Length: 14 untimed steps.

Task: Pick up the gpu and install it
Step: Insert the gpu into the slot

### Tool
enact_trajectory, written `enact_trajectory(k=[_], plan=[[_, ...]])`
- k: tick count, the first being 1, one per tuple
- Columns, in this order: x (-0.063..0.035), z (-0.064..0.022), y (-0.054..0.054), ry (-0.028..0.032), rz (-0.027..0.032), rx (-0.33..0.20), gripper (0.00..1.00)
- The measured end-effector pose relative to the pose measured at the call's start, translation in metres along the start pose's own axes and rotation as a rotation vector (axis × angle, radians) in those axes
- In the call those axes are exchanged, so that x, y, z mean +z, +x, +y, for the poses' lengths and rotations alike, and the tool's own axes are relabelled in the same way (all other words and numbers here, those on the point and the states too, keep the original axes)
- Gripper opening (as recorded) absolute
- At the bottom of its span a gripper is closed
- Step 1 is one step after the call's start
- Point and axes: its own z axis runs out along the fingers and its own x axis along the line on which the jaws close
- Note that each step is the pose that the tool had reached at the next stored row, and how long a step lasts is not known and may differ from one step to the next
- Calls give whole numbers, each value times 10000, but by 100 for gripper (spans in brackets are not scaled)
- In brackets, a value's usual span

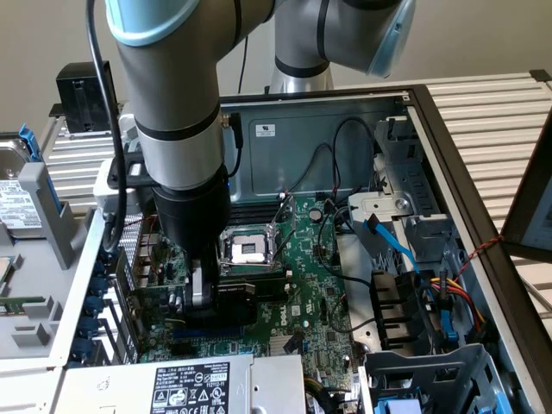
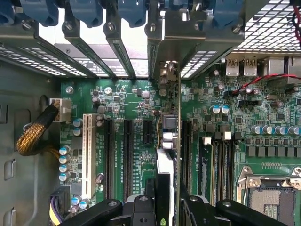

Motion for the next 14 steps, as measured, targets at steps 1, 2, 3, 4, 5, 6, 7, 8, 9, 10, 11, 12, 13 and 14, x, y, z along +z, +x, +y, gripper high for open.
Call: enact_trajectory(k=[1,2,3,4,5,6,7,8,9,10,11,12,13,14], plan=[[0,0,0,0,0,-12,28],[1,0,0,-1,0,-23,28],[1,0,0,-1,0,-31,28],[1,1,0,0,0,-36,28],[1,2,0,-1,0,-40,28],[2,2,0,-1,0,-42,28],[3,3,0,0,0,-43,28],[3,2,0,-1,0,-44,28],[4,2,0,0,0,-44,28],[5,2,0,-1,0,-44,28],[7,2,0,-1,0,-44,28],[9,3,0,-1,0,-43,28],[12,2,0,1,-2,-43,28],[15,2,0,1,-4,-44,28]])
